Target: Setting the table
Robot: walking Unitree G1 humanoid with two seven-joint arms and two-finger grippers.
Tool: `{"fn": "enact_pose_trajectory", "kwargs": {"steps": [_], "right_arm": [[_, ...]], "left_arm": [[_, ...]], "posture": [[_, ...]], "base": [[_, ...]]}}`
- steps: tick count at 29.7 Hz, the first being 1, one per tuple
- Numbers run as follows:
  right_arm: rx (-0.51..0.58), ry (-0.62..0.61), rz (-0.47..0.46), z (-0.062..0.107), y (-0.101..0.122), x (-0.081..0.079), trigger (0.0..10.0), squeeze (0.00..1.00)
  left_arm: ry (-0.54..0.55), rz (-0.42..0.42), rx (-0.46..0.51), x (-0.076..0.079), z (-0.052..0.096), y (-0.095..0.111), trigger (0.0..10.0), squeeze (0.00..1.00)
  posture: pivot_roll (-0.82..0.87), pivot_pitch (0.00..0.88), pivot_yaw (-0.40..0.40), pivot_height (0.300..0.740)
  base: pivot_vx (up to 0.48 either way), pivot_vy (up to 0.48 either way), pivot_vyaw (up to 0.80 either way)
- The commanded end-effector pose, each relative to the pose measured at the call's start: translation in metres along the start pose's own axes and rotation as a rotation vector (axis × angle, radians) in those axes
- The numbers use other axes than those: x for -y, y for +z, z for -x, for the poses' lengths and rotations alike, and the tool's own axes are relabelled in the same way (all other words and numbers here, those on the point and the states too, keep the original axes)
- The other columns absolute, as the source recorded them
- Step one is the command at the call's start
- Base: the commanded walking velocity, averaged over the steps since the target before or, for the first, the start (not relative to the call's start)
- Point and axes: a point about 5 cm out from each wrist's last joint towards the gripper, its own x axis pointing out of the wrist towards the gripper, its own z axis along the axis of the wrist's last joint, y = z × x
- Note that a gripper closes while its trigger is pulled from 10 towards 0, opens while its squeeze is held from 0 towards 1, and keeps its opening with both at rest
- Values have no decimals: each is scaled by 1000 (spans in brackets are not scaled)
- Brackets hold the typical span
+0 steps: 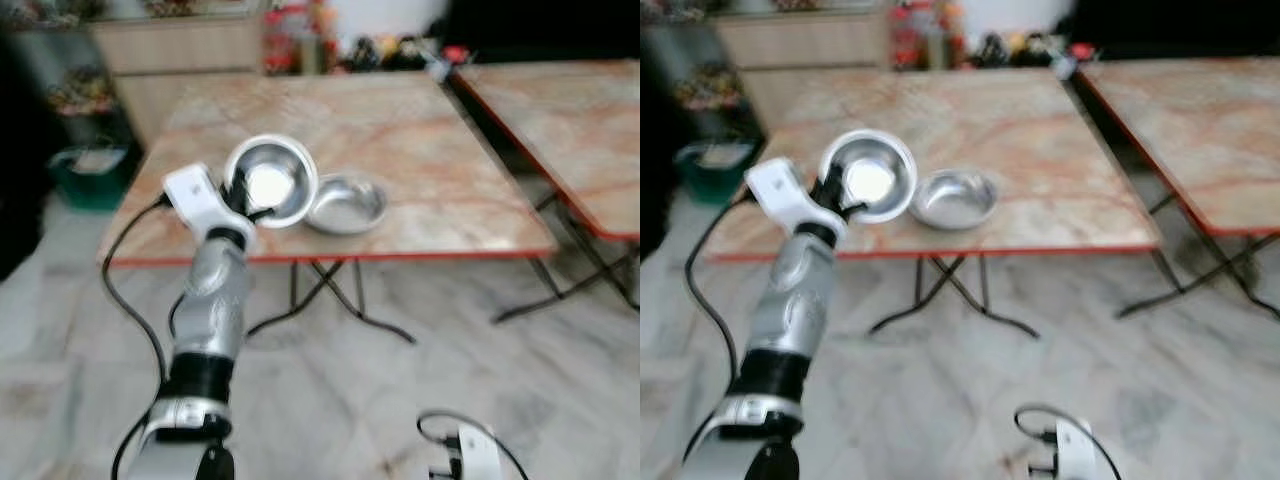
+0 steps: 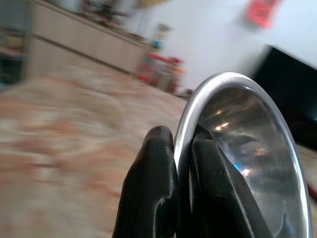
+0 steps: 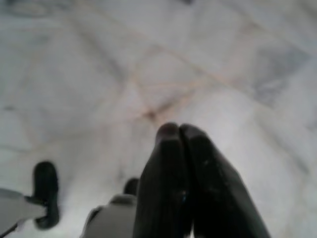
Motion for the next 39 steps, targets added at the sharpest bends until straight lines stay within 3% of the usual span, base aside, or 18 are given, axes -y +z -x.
{"fn": "enact_pose_trajectory", "kwargs": {"steps": [1, 39], "right_arm": [[1, -2, -1, 0, 0, 1, 10000, 0], [-19, 6, 5, 0, -3, -1, 10000, 0]], "left_arm": [[-12, -20, 18, 3, -2, 6, 10000, 0], [-36, -22, -31, 5, 1, -1, 10000, 0]], "posture": [[0, 51, -7, 740], [2, 61, -14, 740]], "base": [[315, 0, 0], [323, 0, -78]]}}
